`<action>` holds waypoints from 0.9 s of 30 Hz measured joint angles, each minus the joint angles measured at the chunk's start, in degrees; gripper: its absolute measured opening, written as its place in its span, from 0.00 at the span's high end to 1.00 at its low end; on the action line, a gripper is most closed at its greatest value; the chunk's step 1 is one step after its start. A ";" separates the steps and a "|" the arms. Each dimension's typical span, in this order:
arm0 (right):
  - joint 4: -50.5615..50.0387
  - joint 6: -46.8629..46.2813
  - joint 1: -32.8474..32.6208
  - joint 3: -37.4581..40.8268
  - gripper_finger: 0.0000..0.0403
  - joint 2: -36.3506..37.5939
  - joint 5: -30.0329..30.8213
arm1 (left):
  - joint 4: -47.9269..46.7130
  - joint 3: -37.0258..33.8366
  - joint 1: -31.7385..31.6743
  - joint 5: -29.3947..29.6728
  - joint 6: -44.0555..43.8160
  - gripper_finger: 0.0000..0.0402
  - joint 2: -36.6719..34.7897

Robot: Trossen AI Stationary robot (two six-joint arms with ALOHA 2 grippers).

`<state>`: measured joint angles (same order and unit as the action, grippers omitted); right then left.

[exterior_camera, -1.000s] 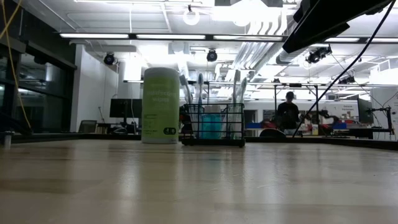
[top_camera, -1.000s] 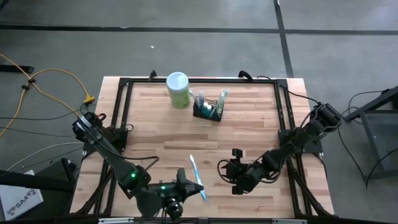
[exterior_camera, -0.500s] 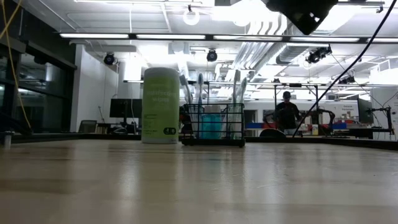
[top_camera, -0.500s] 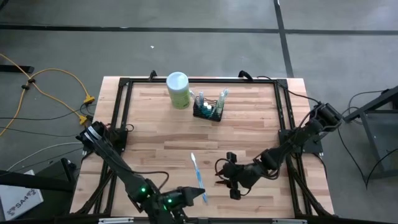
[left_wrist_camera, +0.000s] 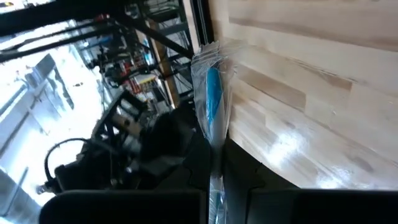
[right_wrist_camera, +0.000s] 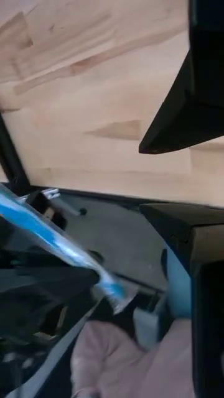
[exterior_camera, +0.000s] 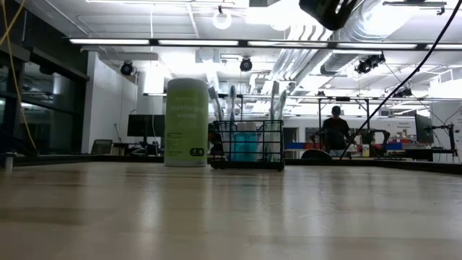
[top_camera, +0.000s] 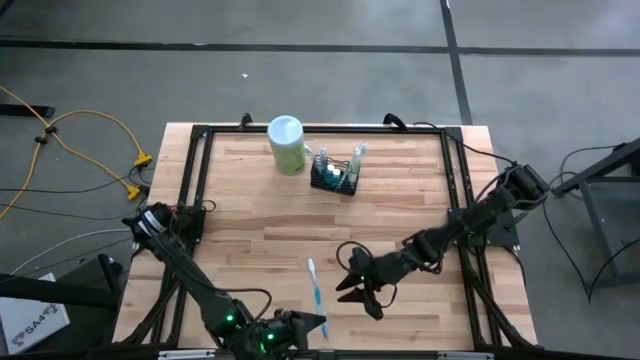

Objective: Pick & Place toothbrushing station
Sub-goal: Put the blue toothbrush into the mesh organizer

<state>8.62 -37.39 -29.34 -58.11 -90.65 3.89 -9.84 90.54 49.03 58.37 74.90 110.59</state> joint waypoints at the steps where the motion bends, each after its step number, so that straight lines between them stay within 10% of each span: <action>1: 0.69 -0.70 0.39 0.00 0.67 0.00 -0.27 | 0.02 0.00 0.22 0.00 0.34 0.98 0.00; 27: 6.25 -10.44 7.38 -0.02 0.67 0.02 -7.81 | -6.01 0.00 -4.34 -11.09 -5.52 0.98 -0.04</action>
<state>14.88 -47.83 -21.96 -58.13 -90.63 -3.91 -15.86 90.54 44.69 47.27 69.38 110.54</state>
